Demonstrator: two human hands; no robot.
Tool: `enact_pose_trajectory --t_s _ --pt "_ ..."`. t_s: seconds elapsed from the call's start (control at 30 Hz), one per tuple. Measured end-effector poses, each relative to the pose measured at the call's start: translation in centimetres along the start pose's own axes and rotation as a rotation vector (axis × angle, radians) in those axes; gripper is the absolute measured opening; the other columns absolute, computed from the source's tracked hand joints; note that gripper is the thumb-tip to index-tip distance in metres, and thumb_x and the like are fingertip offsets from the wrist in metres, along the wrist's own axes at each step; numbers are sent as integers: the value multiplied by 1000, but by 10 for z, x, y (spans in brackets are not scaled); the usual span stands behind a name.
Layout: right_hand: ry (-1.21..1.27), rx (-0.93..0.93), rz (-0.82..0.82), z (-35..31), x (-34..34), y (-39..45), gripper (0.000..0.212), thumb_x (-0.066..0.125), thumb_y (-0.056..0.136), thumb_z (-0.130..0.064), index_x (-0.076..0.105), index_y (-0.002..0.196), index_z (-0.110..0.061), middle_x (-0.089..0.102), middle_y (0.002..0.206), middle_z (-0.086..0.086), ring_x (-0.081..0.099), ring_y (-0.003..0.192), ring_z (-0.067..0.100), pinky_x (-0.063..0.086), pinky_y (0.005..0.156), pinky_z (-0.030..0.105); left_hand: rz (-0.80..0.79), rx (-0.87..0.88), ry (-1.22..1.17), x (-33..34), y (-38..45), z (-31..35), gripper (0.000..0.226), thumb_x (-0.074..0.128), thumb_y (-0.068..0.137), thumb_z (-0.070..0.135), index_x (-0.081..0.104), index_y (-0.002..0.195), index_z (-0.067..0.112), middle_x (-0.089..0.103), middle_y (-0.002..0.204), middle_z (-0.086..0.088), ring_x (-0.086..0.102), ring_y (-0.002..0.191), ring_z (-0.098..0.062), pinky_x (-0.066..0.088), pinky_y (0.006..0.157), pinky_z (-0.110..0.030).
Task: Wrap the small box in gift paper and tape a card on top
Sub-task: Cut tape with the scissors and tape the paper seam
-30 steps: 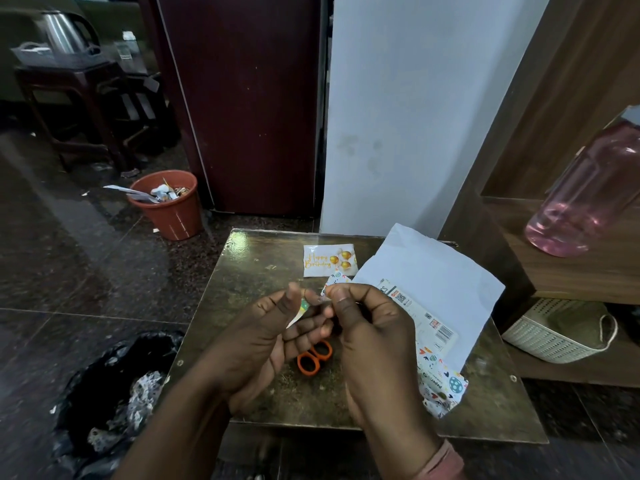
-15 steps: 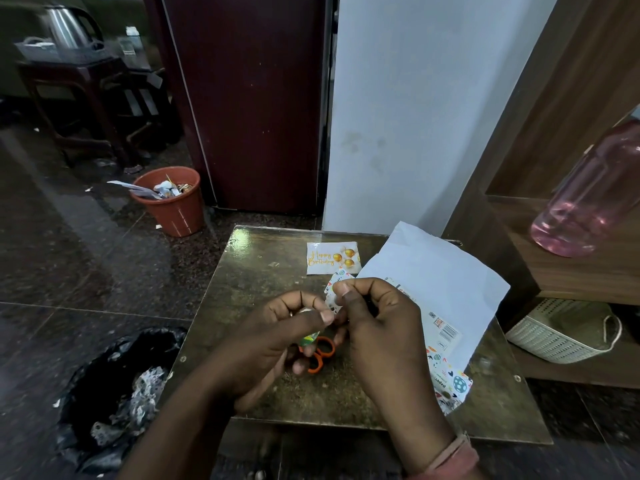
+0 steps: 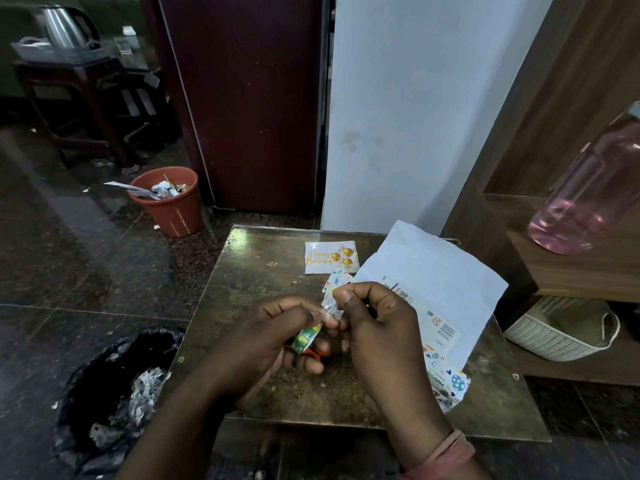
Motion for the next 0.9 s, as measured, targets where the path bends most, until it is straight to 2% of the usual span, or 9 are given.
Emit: enact_pose_trajectory --t_s 0.17,0.33,0.53,0.63,0.73,0.8,0.9 --pt "89 30 -48 0 6 -3 12 60 98 -2 67 88 1 54 45 -7 49 39 1 41 40 15 -2 -8 -48 0 -2 3 24 60 82 20 76 86 3 69 89 -23 66 76 -23 54 56 -31" --pt "168 42 -58 -1 8 -4 14 61 98 -2 66 85 -3 52 45 -5 46 37 4 39 39 16 1 -17 -86 0 -2 5 24 59 81 20 76 82 3 71 89 -21 69 75 -23 55 52 -29" --pt "206 57 -94 0 9 -2 10 62 97 -3 68 92 2 53 46 -4 46 35 6 38 40 15 19 -12 -100 -1 -4 8 20 63 84 18 76 83 2 69 90 -25 69 73 -24 54 50 -27" --pt "-3 -51 -81 1 1 4 14 68 95 -12 77 86 -18 57 53 -5 49 45 8 43 48 19 63 -19 -61 -4 -3 6 20 61 93 11 76 83 2 69 90 -24 67 70 -24 54 49 -27" --pt "-196 -158 -117 1 -1 7 24 66 98 -13 78 100 -33 66 70 -16 57 60 0 46 63 17 96 -15 -78 -8 -2 7 25 61 87 22 77 84 4 71 90 -23 68 70 -22 54 50 -27" --pt "-294 -235 -162 -1 4 6 39 62 99 -9 71 119 -42 67 93 -20 63 80 1 49 76 22 105 -19 -93 -10 -3 8 28 60 82 27 77 84 4 70 89 -22 67 69 -22 54 51 -27" --pt "-342 -259 -205 0 6 5 68 60 100 -6 45 143 -57 62 111 -21 65 82 4 52 75 21 113 -34 -88 -13 -4 7 26 60 91 21 74 81 2 68 86 -22 65 65 -22 53 50 -26"
Point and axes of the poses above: each hand's wrist, its own y-axis towards the middle knuckle, its own x-axis out of the palm, z = x × y, the point moved 7 cm from there along y, towards the middle knuckle
